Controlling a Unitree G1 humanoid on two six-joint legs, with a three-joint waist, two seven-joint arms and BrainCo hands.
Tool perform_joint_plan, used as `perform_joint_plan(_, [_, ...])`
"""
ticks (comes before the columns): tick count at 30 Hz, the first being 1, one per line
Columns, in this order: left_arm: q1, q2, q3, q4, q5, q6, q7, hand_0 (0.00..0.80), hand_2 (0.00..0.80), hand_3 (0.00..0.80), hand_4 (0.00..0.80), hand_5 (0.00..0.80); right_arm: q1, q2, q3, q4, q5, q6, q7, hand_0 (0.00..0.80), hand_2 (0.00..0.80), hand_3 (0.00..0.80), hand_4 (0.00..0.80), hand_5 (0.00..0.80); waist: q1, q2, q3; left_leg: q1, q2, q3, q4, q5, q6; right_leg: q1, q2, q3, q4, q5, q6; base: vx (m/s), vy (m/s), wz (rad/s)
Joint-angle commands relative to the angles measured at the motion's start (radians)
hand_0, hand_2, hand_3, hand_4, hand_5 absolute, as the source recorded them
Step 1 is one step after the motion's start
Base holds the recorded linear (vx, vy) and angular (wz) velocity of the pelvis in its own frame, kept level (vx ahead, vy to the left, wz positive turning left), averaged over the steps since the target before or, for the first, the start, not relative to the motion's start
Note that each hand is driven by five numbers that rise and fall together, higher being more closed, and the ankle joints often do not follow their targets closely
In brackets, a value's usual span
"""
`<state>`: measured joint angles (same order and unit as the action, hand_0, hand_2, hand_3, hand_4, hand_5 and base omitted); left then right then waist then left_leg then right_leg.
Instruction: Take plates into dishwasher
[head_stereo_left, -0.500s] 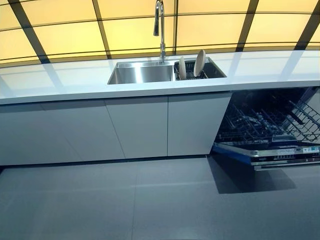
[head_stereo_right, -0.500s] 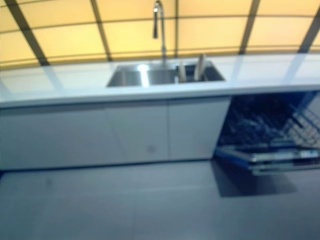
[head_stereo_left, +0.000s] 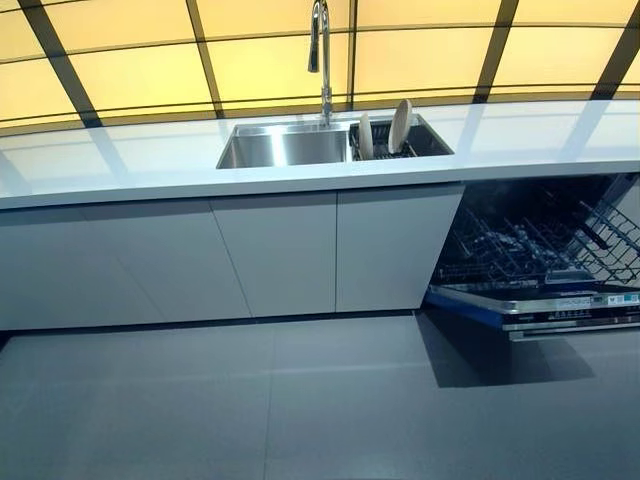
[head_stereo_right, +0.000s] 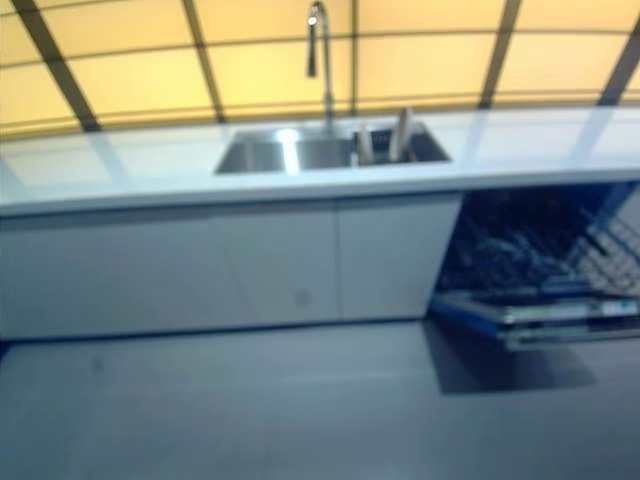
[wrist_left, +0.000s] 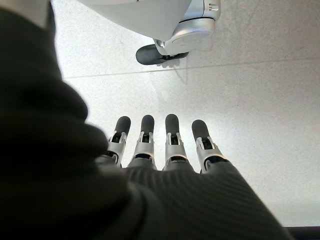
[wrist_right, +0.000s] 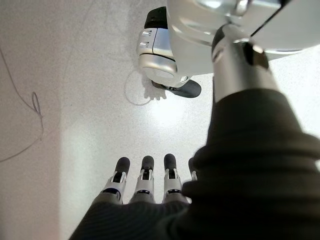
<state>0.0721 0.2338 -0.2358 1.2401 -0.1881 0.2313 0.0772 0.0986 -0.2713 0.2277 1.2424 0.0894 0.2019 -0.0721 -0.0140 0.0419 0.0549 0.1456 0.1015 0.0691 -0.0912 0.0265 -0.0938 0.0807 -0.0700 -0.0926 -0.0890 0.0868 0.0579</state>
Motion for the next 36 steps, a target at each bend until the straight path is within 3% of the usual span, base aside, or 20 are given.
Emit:
perform_joint_plan(1, [-0.088, -0.022, -0.025, 0.011, 0.027, 0.011, -0.008, 0.0, 0.0, 0.0, 0.0, 0.0, -0.105, 0.047, 0.023, 0.027, 0.018, -0.004, 0.018, 0.0, 0.0, 0.0, 0.0, 0.0, -0.023, -0.029, 0.064, 0.014, -0.104, -0.014, 0.017, -0.052, 0.098, 0.051, 0.038, -0.017, 0.082, -0.117, -0.002, 0.0, 0.0, 0.0])
perform_joint_plan(8, [-0.102, -0.026, -0.025, 0.018, 0.024, 0.02, -0.011, 0.0, 0.0, 0.0, 0.0, 0.0, -0.122, 0.035, 0.03, 0.027, -0.02, -0.01, -0.012, 0.0, 0.0, 0.0, 0.0, 0.0, -0.024, -0.033, 0.074, 0.025, -0.1, -0.015, 0.03, -0.057, 0.095, 0.062, 0.044, -0.014, 0.083, -0.119, -0.013, 0.01, -0.013, 0.03])
perform_joint_plan(18, [-0.101, -0.017, -0.017, 0.019, 0.041, -0.01, 0.009, 0.0, 0.0, 0.0, 0.0, 0.0, -0.137, 0.034, 0.025, 0.003, 0.043, -0.037, 0.018, 0.0, 0.0, 0.0, 0.0, 0.0, -0.024, -0.045, 0.069, 0.028, -0.088, -0.001, 0.053, -0.067, 0.089, 0.072, 0.049, -0.006, 0.078, -0.119, -0.016, 0.021, -0.022, 0.01])
perform_joint_plan(23, [-0.095, -0.015, -0.029, -0.007, 0.052, -0.006, 0.03, 0.0, 0.0, 0.0, 0.0, 0.0, -0.14, 0.035, 0.029, 0.009, 0.04, -0.006, 0.021, 0.0, 0.0, 0.0, 0.0, 0.0, -0.024, -0.047, 0.065, 0.03, -0.082, 0.001, 0.065, -0.072, 0.086, 0.074, 0.056, -0.001, 0.081, -0.124, -0.02, 0.002, -0.016, 0.0])
perform_joint_plan(24, [-0.096, -0.014, -0.031, -0.009, 0.053, -0.009, 0.035, 0.0, 0.0, 0.0, 0.0, 0.0, -0.142, 0.036, 0.029, 0.012, 0.05, -0.006, 0.019, 0.0, 0.0, 0.0, 0.0, 0.0, -0.025, -0.048, 0.065, 0.026, -0.08, 0.001, 0.08, -0.076, 0.085, 0.07, 0.058, 0.003, 0.088, -0.128, -0.024, 0.001, -0.061, -0.02])
perform_joint_plan(27, [-0.104, -0.014, -0.029, -0.025, 0.024, -0.016, 0.05, 0.0, 0.0, 0.0, 0.0, 0.0, -0.159, 0.035, 0.021, 0.021, 0.057, 0.023, 0.008, 0.0, 0.0, 0.0, 0.0, 0.0, -0.03, -0.076, 0.077, -0.042, -0.062, 0.027, 0.299, -0.104, 0.087, 0.04, 0.046, 0.01, 0.139, -0.14, -0.055, 0.01, -0.086, -0.07])
perform_joint_plan(29, [-0.11, -0.014, -0.022, -0.032, -0.009, -0.013, 0.066, 0.0, 0.0, 0.0, 0.0, 0.0, -0.158, 0.027, 0.026, 0.021, 0.045, 0.028, 0.014, 0.0, 0.0, 0.0, 0.0, 0.0, -0.022, -0.094, 0.1, -0.132, -0.065, 0.031, 0.486, -0.065, 0.093, 0.025, 0.037, -0.001, 0.161, -0.138, -0.078, 0.026, -0.096, -0.13])
perform_joint_plan(31, [-0.107, -0.017, -0.007, -0.04, -0.041, 0.001, 0.056, 0.0, 0.0, 0.0, 0.0, 0.0, -0.159, 0.01, 0.028, 0.027, 0.025, 0.035, 0.023, 0.0, 0.0, 0.0, 0.0, 0.0, 0.006, -0.083, 0.14, -0.284, -0.104, 0.03, 0.571, -0.018, 0.087, 0.036, 0.046, 0.025, 0.19, -0.154, -0.084, 0.101, 0.004, -0.02])
perform_joint_plan(33, [-0.09, -0.019, 0.0, -0.039, -0.052, -0.005, 0.059, 0.0, 0.0, 0.0, 0.0, 0.0, -0.166, -0.003, 0.024, 0.038, 0.01, 0.037, 0.035, 0.0, 0.0, 0.0, 0.0, 0.0, 0.033, -0.052, 0.166, -0.34, -0.121, 0.022, 0.481, 0.049, 0.07, 0.067, 0.075, 0.059, 0.195, -0.174, -0.074, 0.264, 0.108, -0.3])
perform_joint_plan(34, [-0.072, -0.014, 0.005, -0.039, -0.062, -0.011, 0.06, 0.0, 0.0, 0.0, 0.0, 0.0, -0.169, -0.008, 0.017, 0.043, -0.012, 0.037, 0.044, 0.0, 0.0, 0.0, 0.0, 0.0, 0.058, -0.027, 0.176, -0.366, -0.114, 0.006, 0.344, 0.134, 0.049, 0.115, 0.097, 0.089, 0.183, -0.193, -0.064, 0.426, 0.158, -0.78])
perform_joint_plan(36, [-0.051, -0.01, 0.007, -0.036, -0.067, -0.003, 0.066, 0.0, 0.0, 0.0, 0.0, 0.0, -0.168, -0.012, 0.01, 0.056, -0.02, 0.038, 0.049, 0.0, 0.0, 0.0, 0.0, 0.0, 0.101, -0.01, 0.173, -0.411, -0.1, -0.034, 0.156, 0.23, 0.025, 0.203, 0.106, 0.153, 0.15, -0.222, -0.051, 0.488, 0.173, -1.01])
